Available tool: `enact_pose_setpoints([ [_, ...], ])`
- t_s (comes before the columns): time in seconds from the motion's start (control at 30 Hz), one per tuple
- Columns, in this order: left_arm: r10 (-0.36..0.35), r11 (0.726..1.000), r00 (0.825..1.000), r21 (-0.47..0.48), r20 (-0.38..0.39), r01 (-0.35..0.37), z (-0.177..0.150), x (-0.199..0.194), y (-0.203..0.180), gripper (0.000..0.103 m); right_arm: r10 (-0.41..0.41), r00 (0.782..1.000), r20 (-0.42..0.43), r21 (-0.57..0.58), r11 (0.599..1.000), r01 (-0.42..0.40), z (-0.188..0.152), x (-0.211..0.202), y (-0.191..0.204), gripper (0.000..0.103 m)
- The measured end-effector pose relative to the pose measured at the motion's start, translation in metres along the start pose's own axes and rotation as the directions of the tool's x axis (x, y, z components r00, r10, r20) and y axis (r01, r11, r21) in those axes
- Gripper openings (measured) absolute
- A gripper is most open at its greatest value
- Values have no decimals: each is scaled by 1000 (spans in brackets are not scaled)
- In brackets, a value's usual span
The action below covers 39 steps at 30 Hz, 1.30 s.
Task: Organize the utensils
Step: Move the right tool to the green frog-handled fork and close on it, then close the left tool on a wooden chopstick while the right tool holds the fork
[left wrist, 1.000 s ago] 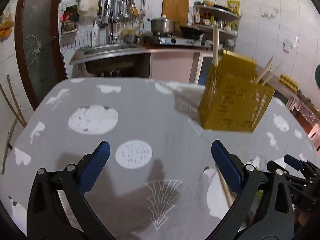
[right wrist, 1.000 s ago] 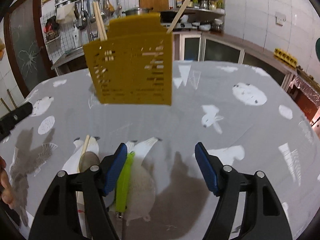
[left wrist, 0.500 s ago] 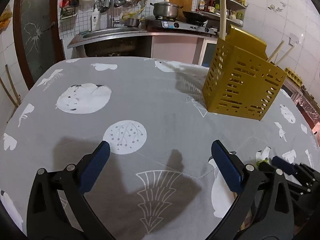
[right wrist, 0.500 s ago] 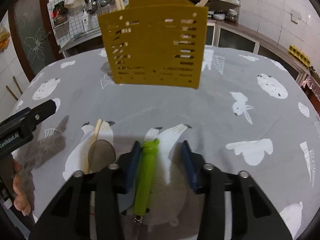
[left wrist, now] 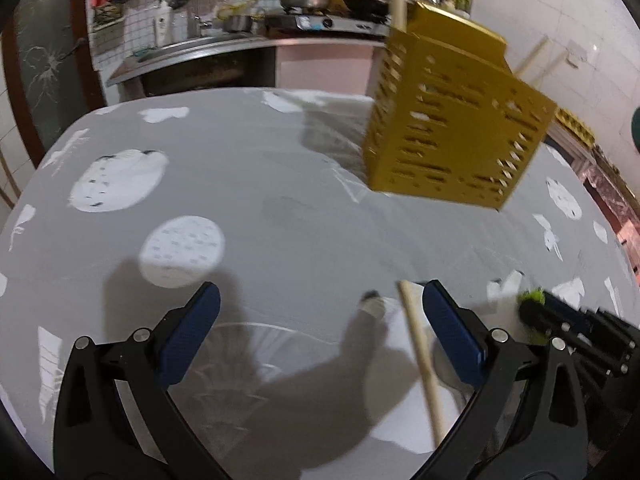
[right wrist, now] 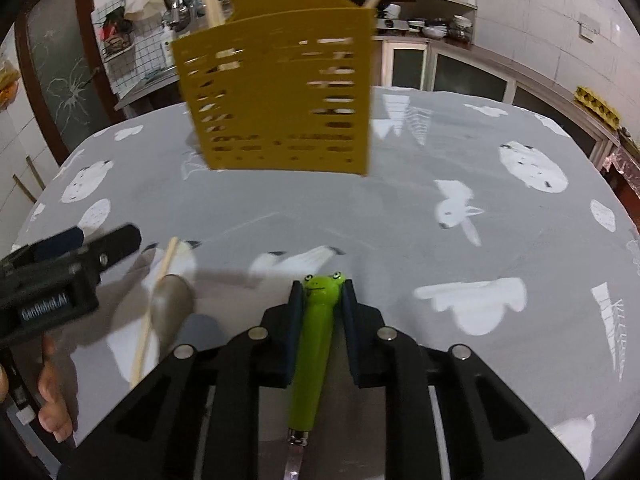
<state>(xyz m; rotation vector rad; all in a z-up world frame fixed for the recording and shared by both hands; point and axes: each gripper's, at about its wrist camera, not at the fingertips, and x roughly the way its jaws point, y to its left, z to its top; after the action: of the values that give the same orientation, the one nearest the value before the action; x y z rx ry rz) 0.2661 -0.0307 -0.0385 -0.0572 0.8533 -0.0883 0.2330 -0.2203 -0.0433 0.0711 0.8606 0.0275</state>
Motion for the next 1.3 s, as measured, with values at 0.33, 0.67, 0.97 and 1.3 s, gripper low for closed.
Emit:
enact_pose_setpoints([
  [0.33, -34, 999, 996, 35, -79, 37, -6, 17, -34, 78, 3, 1000, -6, 47, 999, -3, 1, 3, -26, 20],
  [0.67, -44, 998, 993, 45, -109, 49, 2, 21, -38, 17, 15, 1000, -16, 57, 998, -14, 2, 4, -28, 20],
  [0.97, -50, 996, 995, 64, -90, 56, 2, 19, -43, 6, 13, 1000, -6, 61, 998, -13, 1, 0, -28, 20],
  [1.3, -74, 996, 997, 50, 12, 73, 12, -17, -35, 5, 11, 1000, 25, 63, 998, -13, 5, -14, -28, 19],
])
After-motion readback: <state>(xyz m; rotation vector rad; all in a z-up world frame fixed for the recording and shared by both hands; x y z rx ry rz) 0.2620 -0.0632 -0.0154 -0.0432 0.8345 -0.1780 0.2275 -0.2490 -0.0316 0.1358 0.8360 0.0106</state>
